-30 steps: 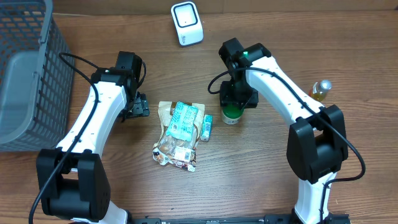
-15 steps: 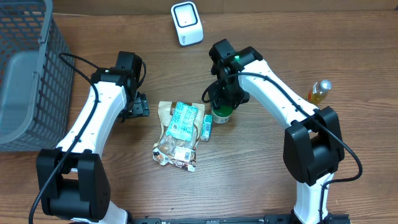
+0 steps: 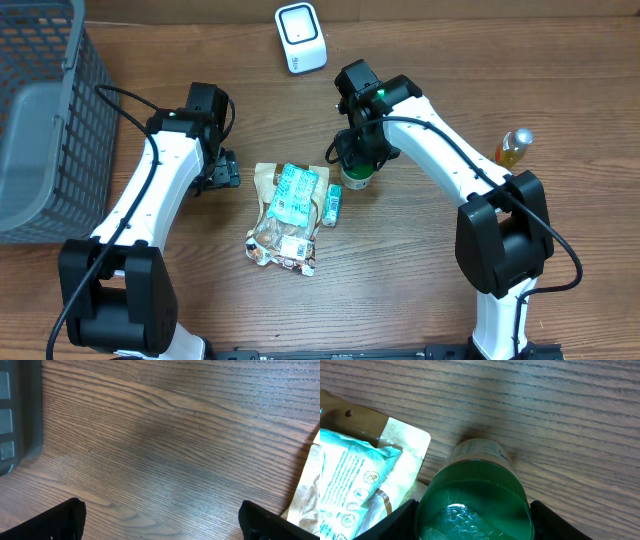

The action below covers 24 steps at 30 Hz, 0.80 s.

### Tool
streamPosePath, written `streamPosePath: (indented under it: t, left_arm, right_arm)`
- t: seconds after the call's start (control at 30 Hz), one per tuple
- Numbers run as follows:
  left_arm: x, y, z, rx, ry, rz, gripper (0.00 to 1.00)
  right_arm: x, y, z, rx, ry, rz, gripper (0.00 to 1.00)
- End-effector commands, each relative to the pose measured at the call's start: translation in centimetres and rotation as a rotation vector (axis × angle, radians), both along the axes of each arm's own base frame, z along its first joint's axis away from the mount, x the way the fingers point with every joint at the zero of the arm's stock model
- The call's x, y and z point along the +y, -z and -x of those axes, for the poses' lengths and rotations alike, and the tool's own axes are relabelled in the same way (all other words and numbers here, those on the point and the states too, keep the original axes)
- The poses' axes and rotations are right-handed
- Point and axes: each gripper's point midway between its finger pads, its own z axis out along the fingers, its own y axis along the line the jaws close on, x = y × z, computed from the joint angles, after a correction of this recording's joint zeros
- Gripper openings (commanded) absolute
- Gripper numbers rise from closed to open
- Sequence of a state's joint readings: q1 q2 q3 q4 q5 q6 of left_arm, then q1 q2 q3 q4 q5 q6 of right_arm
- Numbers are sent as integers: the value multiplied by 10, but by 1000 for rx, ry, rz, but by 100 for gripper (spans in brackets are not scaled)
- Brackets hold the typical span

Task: Scan the item barcode
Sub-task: 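Lift the jar with the right gripper off the table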

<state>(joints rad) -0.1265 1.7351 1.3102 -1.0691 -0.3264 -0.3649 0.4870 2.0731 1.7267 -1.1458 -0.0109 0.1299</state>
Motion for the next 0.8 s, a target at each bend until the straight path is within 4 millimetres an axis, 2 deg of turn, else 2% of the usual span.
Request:
streamPosePath:
  t: [0.0,0.23,0.33,0.77]
  left_arm:
    - [2,-11,-6,-43,-16,-7,100]
    - [2,-11,-6,-43,-16,-7,100]
    - [2,-11,-6,-43,-16,-7,100]
    - [2,-11,-6,-43,-15,-7,100]
  right_arm:
    - [0,1,0,-5,-10,10,63]
    - [0,1,0,-4,-6,9,84]
    - [0,1,0,-4,-3,9,100]
    - [-2,2,4,31,243,-9,100]
